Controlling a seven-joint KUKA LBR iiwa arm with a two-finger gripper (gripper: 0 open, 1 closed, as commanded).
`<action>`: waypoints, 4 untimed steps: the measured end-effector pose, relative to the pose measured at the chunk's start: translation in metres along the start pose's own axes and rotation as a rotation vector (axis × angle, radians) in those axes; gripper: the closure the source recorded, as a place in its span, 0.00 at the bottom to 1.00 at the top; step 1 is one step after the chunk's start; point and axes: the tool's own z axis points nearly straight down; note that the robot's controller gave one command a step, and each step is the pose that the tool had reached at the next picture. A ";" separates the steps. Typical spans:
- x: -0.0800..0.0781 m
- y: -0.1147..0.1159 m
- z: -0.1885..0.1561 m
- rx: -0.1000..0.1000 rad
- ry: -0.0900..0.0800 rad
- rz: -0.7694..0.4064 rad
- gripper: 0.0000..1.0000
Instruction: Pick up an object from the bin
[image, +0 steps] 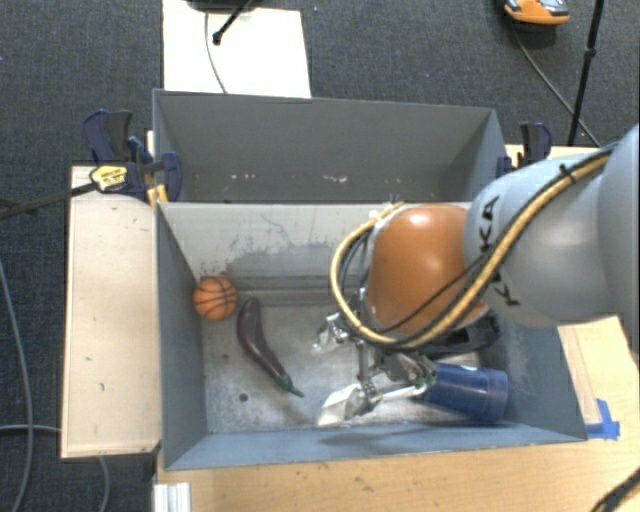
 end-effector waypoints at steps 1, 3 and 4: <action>0.007 -0.018 -0.004 -0.001 -0.015 -0.060 0.00; 0.002 0.009 0.047 0.006 -0.031 -0.262 0.00; 0.002 0.009 0.047 0.006 -0.031 -0.262 0.00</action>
Offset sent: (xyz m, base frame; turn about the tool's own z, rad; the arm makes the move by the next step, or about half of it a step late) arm -0.0118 0.0059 -0.0512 -0.2668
